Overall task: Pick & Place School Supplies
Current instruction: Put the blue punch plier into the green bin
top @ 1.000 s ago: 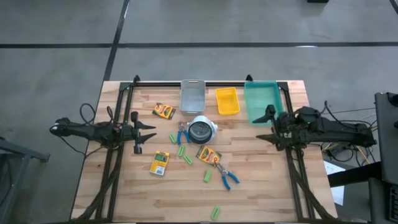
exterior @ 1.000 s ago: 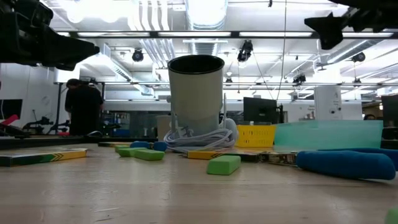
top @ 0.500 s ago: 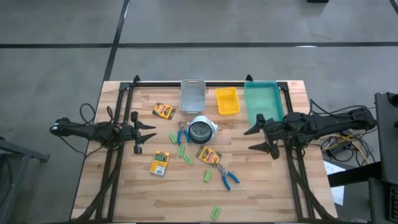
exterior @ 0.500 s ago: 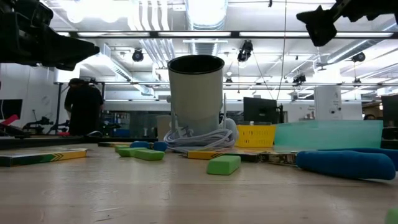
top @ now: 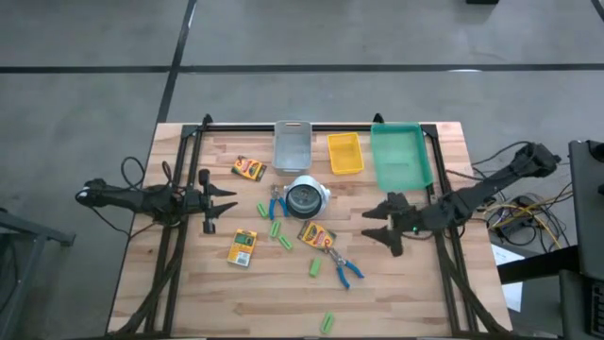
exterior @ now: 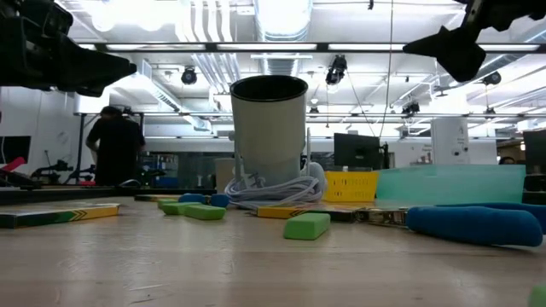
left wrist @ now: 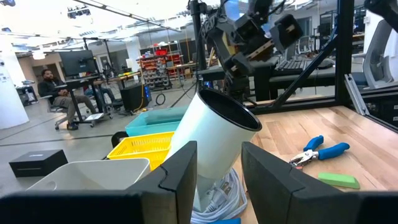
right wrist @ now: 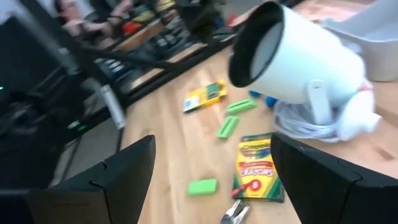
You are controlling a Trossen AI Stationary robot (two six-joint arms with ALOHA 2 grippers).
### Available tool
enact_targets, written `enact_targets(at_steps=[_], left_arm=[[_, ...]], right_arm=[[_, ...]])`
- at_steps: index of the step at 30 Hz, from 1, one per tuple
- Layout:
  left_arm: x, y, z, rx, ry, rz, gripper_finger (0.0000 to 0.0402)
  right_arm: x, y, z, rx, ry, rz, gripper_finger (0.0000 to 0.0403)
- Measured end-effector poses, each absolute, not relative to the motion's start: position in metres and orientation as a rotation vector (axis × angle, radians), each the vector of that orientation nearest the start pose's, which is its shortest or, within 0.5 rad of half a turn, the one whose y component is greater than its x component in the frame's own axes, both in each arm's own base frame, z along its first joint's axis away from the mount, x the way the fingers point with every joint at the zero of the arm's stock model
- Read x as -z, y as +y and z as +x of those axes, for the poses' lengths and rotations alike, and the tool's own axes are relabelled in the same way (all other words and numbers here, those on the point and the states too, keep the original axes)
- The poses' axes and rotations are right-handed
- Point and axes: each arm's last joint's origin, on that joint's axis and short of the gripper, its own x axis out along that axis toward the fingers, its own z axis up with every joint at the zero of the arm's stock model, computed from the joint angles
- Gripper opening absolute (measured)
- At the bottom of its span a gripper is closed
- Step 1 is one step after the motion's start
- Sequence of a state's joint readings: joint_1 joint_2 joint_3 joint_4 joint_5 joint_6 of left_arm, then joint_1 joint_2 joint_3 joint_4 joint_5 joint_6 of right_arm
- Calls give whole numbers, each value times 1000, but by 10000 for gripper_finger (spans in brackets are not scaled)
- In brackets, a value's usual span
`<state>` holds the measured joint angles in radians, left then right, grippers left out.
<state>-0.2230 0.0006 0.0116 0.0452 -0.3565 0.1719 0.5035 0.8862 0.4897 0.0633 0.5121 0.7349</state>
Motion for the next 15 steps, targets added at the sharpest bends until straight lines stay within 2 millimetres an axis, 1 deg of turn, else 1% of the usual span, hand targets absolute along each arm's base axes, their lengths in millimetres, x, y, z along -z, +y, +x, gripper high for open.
enact_targets(at_steps=[5, 10, 12, 15], left_arm=[[-172, -11, 95, -138, -42, 156, 131], [-172, -11, 95, -138, -42, 156, 131], [-172, -11, 95, -138, -42, 156, 131], [-172, -11, 95, -138, -42, 156, 131]], right_arm=[[-232, 102, 182, 252, 319, 499, 311], [-230, 118, 186, 322, 457, 452, 311], [-232, 123, 187, 351, 509, 474, 311], [-235, 129, 187, 420, 545, 570, 311]])
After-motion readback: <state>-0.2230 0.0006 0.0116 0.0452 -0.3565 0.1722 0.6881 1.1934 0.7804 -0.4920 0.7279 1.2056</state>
